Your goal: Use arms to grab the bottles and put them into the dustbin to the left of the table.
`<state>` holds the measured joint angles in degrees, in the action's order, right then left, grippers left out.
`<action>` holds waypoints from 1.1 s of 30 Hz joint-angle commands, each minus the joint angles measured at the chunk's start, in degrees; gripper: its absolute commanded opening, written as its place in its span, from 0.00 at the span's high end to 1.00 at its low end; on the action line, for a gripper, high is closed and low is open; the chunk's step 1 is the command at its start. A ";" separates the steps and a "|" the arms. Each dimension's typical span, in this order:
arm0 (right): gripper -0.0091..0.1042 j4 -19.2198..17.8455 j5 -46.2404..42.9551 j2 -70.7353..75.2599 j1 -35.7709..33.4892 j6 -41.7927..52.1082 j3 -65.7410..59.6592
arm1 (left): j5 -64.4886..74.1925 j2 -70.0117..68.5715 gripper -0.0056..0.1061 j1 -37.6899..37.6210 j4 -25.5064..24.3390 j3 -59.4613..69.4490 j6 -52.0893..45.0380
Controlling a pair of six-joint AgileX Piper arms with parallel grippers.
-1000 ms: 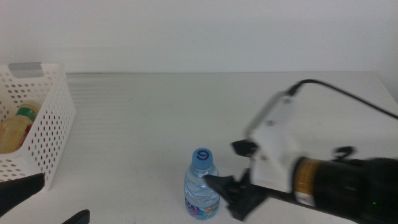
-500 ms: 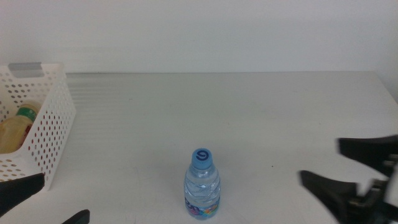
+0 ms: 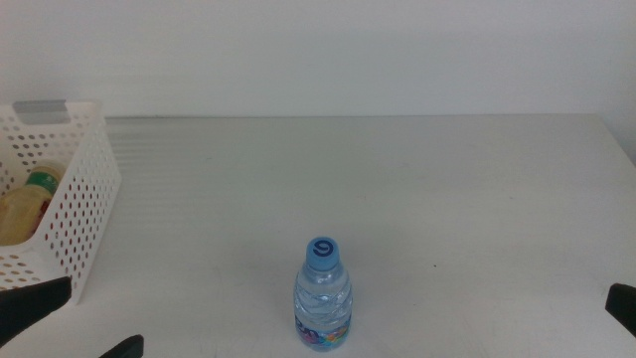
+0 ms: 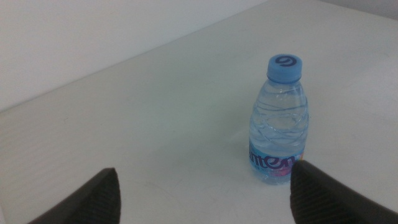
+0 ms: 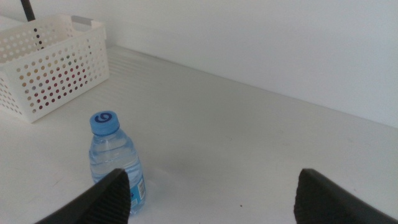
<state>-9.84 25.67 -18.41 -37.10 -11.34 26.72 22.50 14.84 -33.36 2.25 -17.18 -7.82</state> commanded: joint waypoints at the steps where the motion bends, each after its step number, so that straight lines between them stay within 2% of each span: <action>1: 0.26 5.65 -3.30 -0.01 3.21 7.34 1.27 | -4.27 0.82 0.16 -0.14 0.68 -1.53 0.78; 3: 0.26 8.11 -3.03 -0.01 4.27 9.51 1.27 | -4.27 0.82 0.16 -0.14 0.68 -1.53 0.78; 5: 0.26 8.49 -2.71 -0.01 4.03 9.31 1.27 | -4.27 0.82 0.16 -0.14 0.68 -1.53 0.78; 19: 0.26 8.06 -0.14 -0.01 0.65 8.87 1.27 | -4.27 0.82 0.16 -0.14 0.68 -1.53 0.78; 21: 0.26 8.06 -0.14 -0.01 0.65 8.87 1.27 | -5.35 0.82 0.16 -0.14 -1.48 -1.53 0.17; 26: 0.26 8.06 -0.14 -0.01 0.65 8.87 1.27 | -9.49 1.02 0.16 -0.14 -1.60 -1.53 1.73; 33: 0.26 8.06 -0.14 -0.01 0.65 8.87 1.27 | -15.99 10.04 0.16 -0.14 -0.35 -4.22 1.86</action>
<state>-1.31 29.57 -17.86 -36.24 -3.04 26.66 12.13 22.21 -33.36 0.81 -18.71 -6.87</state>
